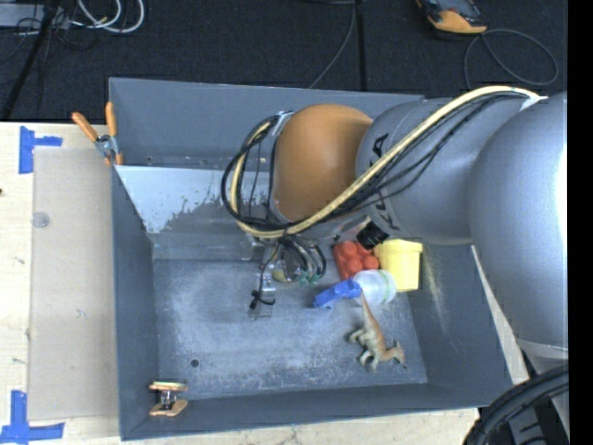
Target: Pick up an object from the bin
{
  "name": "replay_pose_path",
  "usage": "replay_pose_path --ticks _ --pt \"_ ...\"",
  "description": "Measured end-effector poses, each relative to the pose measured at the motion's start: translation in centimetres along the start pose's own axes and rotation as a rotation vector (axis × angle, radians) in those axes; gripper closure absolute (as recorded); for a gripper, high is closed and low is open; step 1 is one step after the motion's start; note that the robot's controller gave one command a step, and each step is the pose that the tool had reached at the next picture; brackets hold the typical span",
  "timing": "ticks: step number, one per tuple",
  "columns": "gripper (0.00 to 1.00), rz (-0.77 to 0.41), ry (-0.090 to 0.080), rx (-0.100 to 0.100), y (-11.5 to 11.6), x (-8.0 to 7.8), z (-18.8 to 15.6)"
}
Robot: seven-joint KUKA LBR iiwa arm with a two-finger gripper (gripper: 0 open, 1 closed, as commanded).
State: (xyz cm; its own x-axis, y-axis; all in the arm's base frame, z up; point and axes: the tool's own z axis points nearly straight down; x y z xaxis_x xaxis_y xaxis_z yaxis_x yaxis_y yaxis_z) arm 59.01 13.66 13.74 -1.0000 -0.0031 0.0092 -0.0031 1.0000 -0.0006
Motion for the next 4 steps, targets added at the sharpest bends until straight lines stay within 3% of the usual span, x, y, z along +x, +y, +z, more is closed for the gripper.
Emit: replay_pose_path --ticks 1,2,3,4 --pt "0.00 0.003 -0.007 -0.001 -0.1 -0.2 -0.5" --pt "0.00 0.048 -0.005 -0.002 -6.8 -2.5 6.1" --pt "0.00 0.110 -0.003 -0.001 -8.3 -2.8 2.9" --pt "0.00 0.037 -0.008 -0.002 -9.1 -3.0 2.1"
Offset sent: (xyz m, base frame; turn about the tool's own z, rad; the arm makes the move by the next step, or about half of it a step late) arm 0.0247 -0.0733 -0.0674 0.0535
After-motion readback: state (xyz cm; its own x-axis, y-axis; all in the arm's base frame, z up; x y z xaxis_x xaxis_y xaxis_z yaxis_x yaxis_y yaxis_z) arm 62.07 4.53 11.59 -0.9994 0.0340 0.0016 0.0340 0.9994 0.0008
